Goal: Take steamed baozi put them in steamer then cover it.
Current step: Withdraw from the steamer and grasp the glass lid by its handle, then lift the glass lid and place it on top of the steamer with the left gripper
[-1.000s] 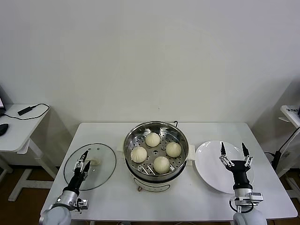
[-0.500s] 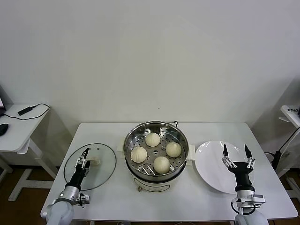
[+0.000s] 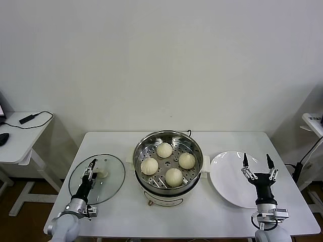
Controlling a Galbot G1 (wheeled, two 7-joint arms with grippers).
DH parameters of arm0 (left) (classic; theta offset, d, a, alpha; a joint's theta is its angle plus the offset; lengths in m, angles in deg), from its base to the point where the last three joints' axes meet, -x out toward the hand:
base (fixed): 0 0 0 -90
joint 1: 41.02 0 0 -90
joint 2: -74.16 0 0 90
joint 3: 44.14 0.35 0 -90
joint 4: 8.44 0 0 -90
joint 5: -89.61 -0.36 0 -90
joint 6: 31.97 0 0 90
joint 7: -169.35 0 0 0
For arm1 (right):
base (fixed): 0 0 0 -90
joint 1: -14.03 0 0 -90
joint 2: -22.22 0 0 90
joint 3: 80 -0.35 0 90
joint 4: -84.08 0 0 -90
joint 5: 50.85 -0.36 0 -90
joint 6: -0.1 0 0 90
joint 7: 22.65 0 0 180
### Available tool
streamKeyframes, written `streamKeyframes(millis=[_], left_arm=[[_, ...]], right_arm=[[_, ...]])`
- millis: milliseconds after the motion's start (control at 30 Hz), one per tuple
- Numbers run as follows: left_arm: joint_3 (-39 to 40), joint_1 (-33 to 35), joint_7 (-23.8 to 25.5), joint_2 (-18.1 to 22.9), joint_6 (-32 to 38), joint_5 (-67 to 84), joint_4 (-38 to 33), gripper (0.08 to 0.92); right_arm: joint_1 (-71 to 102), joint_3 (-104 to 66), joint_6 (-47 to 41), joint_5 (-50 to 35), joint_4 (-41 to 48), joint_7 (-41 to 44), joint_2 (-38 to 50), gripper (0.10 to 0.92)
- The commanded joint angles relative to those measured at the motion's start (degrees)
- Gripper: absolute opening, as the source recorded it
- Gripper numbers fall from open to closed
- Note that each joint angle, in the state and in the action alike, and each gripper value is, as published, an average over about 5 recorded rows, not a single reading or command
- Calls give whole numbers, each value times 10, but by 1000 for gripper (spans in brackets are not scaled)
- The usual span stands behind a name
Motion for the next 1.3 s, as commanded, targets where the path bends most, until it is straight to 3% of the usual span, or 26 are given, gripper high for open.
streamKeyframes(millis=[33,433,567,733,1033,1300], left_arm=[[-1,-5,-1,5,1,0,15,624],[-3,-1,4,7,-13,10,13,278],[-4,3,5,3,-14,38,1,200],[-7,34,11,-15,-38,119,-78,194],[-31,87,61,-54,-108,185,-310,194],[36,94,125,-73,-208,195,-483,194]], right_arm=[[1,-2,1,4,1,-1,-5,823],[1,-4,1,10,-1,-1,-7,823],[0,-2,2,14,-1,-1,-10,823],[-2,1,3,21,0,0,-12,823],[-15,10,1,28,11,0,-15,823],[-24,17,0,37,21,-1,-19,823]])
